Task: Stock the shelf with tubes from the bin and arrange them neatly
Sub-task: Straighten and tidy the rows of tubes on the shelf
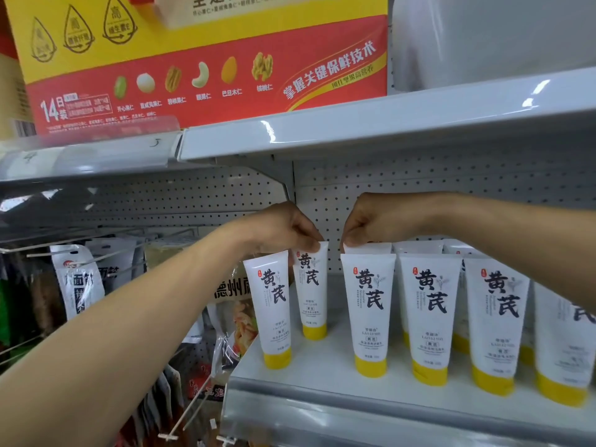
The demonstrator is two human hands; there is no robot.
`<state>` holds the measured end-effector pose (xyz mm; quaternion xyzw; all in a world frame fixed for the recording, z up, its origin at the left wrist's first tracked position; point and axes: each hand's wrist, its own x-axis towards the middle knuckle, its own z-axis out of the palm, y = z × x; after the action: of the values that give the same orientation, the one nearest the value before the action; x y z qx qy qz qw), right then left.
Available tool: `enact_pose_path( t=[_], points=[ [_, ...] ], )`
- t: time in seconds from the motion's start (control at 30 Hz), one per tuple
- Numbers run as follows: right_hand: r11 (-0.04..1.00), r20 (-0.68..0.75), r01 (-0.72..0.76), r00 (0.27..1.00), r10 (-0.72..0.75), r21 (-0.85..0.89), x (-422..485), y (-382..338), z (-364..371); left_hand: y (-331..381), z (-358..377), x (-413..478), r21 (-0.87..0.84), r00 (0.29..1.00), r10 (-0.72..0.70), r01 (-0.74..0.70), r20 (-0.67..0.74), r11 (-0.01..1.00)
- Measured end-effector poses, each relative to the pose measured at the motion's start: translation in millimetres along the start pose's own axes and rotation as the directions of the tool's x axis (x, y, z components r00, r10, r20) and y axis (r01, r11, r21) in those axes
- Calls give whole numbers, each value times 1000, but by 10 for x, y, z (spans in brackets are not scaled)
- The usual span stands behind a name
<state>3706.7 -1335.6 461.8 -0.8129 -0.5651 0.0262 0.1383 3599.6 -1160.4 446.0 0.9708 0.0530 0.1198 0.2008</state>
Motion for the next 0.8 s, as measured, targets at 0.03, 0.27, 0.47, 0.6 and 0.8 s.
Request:
enact_pose_path(
  t=[0.03, 0.27, 0.47, 0.6, 0.8],
  points=[
    [1000, -3, -2, 1000, 2, 0, 1, 3, 1, 20, 7, -1, -3, 1000, -2, 2, 6, 1000],
    [999, -11, -2, 1000, 2, 46, -34, -60, 27, 137, 48, -11, -52, 1000, -14, 14, 14, 999],
    [999, -16, 1, 1000, 0, 50, -47, -62, 18, 168, 72, -19, -71, 1000, -18, 20, 20, 997],
    [999, -19, -16, 1000, 16, 33, -50, -62, 26, 188, 88, -36, -91, 1000, -20, 20, 4, 996],
    [999, -68, -42, 997, 41, -5, -102, -107, 42, 178, 114, -97, -106, 999, -7, 3, -39, 994]
  ],
)
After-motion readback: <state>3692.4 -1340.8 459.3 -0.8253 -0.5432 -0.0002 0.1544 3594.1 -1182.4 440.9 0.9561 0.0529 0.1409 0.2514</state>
